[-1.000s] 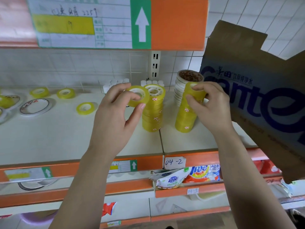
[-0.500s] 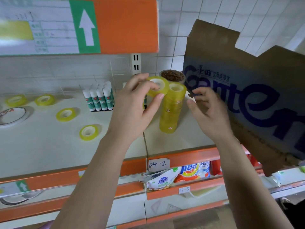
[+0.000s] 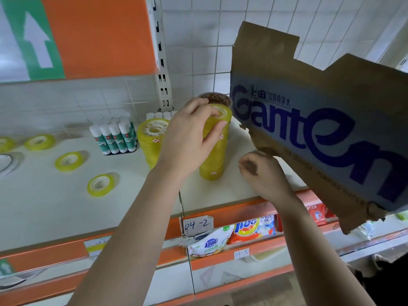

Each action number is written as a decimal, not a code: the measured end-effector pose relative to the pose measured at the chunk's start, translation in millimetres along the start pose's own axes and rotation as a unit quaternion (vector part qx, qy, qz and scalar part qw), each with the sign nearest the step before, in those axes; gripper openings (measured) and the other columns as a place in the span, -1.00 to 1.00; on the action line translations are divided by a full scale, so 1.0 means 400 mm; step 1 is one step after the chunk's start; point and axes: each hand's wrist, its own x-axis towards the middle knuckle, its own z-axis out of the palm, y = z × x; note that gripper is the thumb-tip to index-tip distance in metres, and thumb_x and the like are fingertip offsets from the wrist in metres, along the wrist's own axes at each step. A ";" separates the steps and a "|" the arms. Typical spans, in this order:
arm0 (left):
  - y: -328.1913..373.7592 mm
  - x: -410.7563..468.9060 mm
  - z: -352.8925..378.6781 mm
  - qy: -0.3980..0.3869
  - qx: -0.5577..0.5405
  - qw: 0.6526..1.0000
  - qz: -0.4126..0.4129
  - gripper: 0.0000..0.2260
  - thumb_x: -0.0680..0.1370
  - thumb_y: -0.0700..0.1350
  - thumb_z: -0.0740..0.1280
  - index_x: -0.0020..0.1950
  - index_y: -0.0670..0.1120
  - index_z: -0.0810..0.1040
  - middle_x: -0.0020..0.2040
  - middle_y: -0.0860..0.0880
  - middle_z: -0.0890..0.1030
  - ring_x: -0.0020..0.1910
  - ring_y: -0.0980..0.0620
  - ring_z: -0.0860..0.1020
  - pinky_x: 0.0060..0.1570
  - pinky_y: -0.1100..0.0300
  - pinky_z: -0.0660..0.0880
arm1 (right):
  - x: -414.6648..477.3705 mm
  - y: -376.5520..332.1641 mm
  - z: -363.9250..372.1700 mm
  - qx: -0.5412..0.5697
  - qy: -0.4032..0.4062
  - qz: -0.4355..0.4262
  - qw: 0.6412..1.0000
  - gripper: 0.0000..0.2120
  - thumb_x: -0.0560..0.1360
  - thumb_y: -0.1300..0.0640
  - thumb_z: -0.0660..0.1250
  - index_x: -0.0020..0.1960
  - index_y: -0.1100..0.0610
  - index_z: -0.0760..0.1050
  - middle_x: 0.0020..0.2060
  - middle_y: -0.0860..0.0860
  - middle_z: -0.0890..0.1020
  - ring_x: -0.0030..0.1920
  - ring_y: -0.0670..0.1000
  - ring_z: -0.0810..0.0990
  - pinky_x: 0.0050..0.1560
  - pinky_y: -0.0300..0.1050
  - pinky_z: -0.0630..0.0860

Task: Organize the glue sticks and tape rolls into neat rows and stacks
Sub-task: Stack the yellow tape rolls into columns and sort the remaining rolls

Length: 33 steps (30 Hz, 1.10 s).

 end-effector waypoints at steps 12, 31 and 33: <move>0.005 -0.005 0.012 0.019 -0.040 0.999 -0.032 -0.74 0.55 0.06 0.36 0.10 -0.08 0.62 0.05 -0.03 0.63 0.00 -0.02 0.57 -0.05 0.06 0.51 | -0.005 -0.002 -0.001 -0.002 0.006 -0.004 1.000 -0.95 0.48 0.20 0.37 -0.07 0.10 0.59 -0.14 -0.03 0.61 -0.05 -0.01 0.56 -0.02 -0.04 0.53; 0.004 -0.008 0.025 -0.009 0.009 1.000 -0.024 -0.70 0.61 -0.01 0.28 0.26 -0.15 0.51 0.18 -0.12 0.57 -0.18 -0.08 0.54 -0.20 0.15 0.40 | -0.007 -0.006 -0.002 -0.012 0.017 -0.012 1.000 -0.94 0.47 0.21 0.35 -0.10 0.11 0.59 -0.16 -0.04 0.61 -0.07 -0.01 0.54 -0.04 -0.04 0.51; 0.008 -0.012 0.024 -0.012 0.016 1.000 -0.018 -0.66 0.61 -0.01 0.26 0.32 -0.16 0.45 0.20 -0.16 0.56 -0.12 -0.12 0.56 -0.16 0.11 0.44 | -0.007 -0.007 -0.002 -0.014 0.015 -0.013 1.000 -0.95 0.47 0.21 0.35 -0.10 0.12 0.59 -0.16 -0.03 0.61 -0.07 -0.01 0.54 -0.04 -0.03 0.51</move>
